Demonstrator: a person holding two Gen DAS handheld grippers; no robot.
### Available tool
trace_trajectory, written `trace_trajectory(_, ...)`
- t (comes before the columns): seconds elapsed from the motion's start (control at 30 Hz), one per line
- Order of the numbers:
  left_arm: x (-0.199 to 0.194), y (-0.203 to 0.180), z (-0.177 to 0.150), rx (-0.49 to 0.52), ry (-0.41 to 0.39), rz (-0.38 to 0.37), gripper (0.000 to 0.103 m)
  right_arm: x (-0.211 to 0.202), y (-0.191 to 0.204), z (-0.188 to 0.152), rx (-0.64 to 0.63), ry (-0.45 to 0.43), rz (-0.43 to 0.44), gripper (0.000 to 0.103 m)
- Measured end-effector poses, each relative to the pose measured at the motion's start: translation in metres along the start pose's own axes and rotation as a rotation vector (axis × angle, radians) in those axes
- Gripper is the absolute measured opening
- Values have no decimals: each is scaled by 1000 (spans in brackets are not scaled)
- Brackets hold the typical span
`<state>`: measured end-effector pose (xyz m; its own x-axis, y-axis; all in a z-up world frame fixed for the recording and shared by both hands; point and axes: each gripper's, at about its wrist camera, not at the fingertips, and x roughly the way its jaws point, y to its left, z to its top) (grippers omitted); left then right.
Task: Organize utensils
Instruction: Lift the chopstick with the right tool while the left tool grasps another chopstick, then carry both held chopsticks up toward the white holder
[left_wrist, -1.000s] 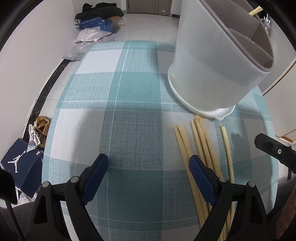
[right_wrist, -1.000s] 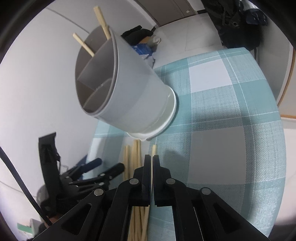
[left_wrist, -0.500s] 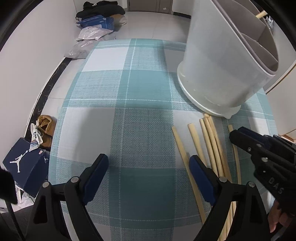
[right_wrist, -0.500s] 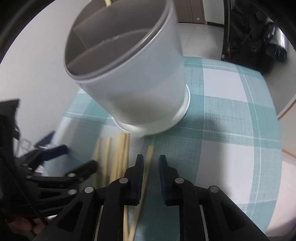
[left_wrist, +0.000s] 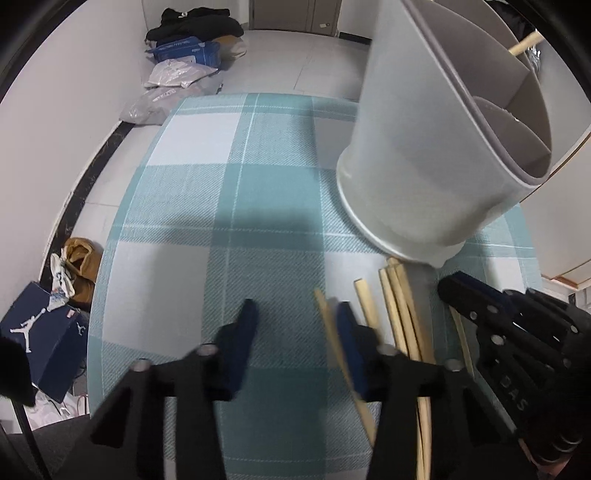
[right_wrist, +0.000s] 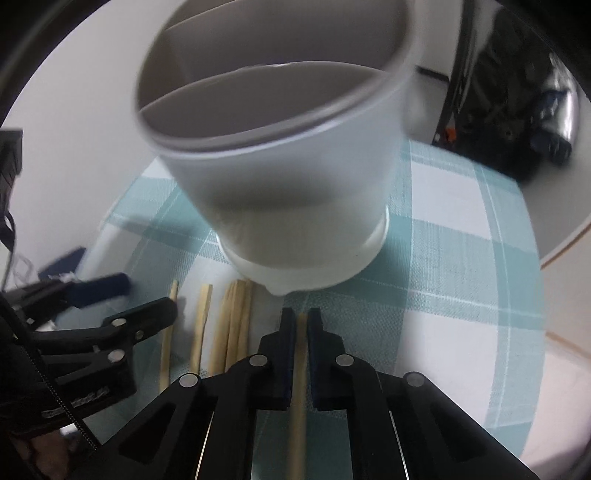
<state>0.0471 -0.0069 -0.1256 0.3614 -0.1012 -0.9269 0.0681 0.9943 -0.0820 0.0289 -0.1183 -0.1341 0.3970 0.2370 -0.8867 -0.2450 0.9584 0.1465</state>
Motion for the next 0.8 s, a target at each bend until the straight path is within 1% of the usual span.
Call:
trace_trajectory(0.07,1,-3,2,-1,-3,2,12,-4,-6,-2,37,3,33,6)
trace_trajectory(0.13,2,0,3,-18,-3,-19,5,-7,-12,-4,77,-2,78,6)
trace_trajectory(0.2,2,5,4,-53,-10,-49,4,-12,-20,-6,116,-17,117,6)
trace_trajectory(0.27,2,10,7,-81,-16,-63,2,-21,-29,-7,145,-40,150,6)
trace_trajectory(0.37,-5,16,9,-118,-49,-86,1,-29,-45,-6,196,-78,195,6)
trace_trajectory(0.47,-20,20,9,-140,-102,-122,1,-40,-59,-8,241,-117,237,6)
trace_trajectory(0.6,-42,17,8,-134,-187,-149,1,-56,-67,-8,274,-188,288,6)
trace_trajectory(0.7,-58,16,5,-132,-234,-172,1,-62,-69,-8,277,-232,308,6)
trace_trajectory(0.8,-79,16,5,-127,-303,-183,1,-73,-70,-6,271,-277,313,6)
